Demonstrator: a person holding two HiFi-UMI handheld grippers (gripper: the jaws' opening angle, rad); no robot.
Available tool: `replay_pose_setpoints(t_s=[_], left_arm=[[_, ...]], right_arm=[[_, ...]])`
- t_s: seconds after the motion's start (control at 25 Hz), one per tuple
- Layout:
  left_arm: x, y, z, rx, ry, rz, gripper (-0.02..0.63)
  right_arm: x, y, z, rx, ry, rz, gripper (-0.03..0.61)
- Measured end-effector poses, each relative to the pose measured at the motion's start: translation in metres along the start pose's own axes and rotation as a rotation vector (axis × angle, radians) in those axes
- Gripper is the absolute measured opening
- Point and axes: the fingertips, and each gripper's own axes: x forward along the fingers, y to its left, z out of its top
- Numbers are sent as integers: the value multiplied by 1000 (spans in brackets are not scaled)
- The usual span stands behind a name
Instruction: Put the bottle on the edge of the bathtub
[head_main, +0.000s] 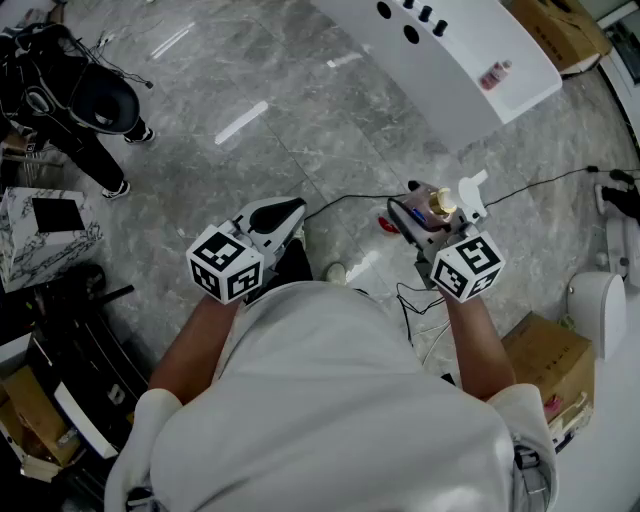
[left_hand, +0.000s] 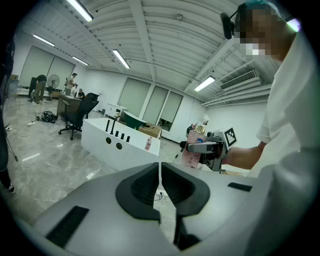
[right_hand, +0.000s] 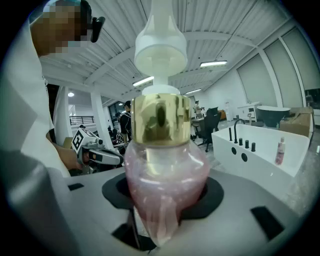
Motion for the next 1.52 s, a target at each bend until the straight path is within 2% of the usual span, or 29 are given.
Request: replay_pose_setpoints(t_s=[0.24, 0.56, 0.84, 1.12, 1.28, 1.52], left_arm=[[15, 67, 39, 16, -8, -23, 29], [16, 161, 87, 85, 15, -84, 29], [20, 232, 118, 58, 0, -85, 28], [50, 308, 157, 20, -18, -48, 28], [76, 360, 187, 5, 4, -18, 28], [146, 408, 249, 58, 60, -28, 28]], right_arm=[[74, -23, 40, -12, 10, -11, 213], [182, -46, 91, -23, 34, -36, 213], [259, -68, 134, -17, 18, -42, 213], [340, -133, 171, -27, 20, -26, 213], [391, -177, 195, -43, 19, -10, 215], [441, -253, 237, -73, 17, 12, 215]])
